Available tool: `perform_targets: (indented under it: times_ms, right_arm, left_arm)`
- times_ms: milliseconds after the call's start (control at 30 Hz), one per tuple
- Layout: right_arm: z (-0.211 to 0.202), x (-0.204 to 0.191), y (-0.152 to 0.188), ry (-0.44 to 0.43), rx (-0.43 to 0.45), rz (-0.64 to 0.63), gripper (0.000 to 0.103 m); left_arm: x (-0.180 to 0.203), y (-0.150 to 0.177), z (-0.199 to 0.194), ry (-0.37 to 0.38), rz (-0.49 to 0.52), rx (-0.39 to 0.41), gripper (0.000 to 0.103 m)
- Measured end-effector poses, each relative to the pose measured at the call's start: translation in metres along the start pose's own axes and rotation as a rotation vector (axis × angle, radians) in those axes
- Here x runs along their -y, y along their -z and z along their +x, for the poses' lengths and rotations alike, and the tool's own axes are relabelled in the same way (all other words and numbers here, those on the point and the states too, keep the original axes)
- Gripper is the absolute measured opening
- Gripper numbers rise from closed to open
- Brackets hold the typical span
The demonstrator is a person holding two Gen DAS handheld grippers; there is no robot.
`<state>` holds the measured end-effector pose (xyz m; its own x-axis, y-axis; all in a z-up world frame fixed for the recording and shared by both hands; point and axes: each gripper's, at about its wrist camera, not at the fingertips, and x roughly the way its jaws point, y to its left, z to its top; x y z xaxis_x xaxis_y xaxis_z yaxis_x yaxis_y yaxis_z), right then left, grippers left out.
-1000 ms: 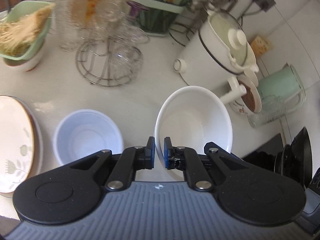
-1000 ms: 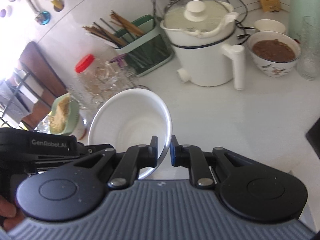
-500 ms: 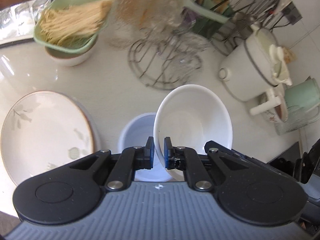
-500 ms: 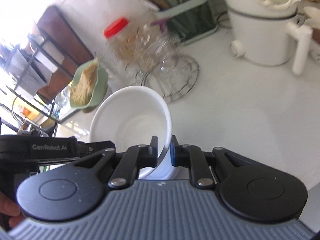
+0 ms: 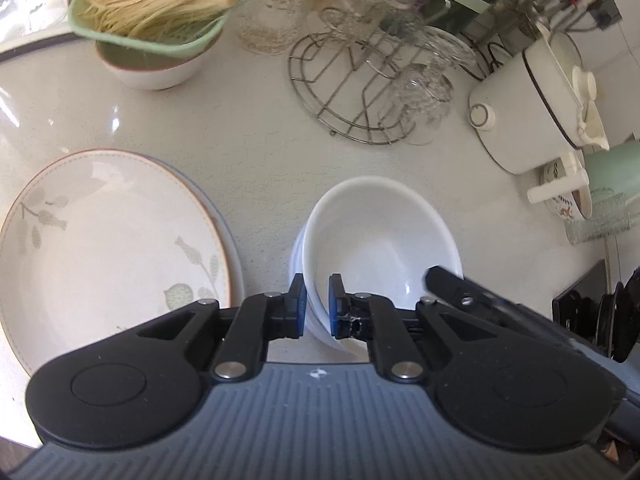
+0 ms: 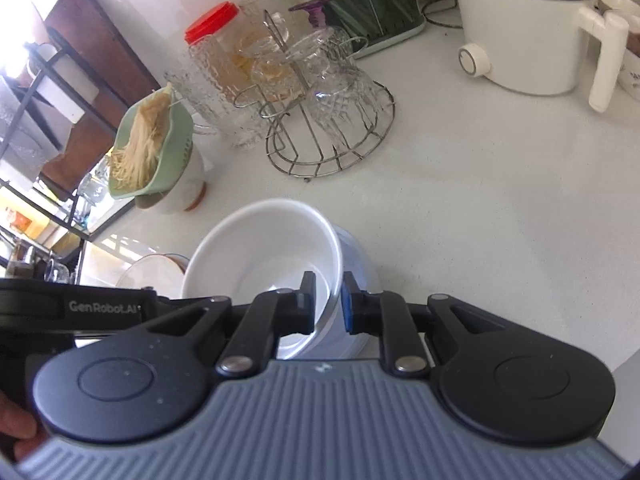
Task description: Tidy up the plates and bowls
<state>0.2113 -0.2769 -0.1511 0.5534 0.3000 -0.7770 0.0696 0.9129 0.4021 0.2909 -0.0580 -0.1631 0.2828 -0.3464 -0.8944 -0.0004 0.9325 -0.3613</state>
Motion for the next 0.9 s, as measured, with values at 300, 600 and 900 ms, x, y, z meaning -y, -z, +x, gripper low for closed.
perform_targets:
  times_ms: [300,600,900]
  right_arm:
    - [-0.003,0.016,-0.020,-0.003,0.103,0.022,0.050]
    - [0.045,0.041,-0.015,-0.088,-0.061,0.131,0.049]
    - [0.057,0.039,0.003,-0.072,-0.118,0.142,0.017]
  left_arm:
    - [-0.013,-0.001,-0.014,-0.005,-0.027,0.038,0.046]
    - [-0.013,0.002,-0.023,-0.028,-0.024,0.054,0.050]
    - [-0.006,0.005,-0.032,0.011,-0.029,0.067,0.050]
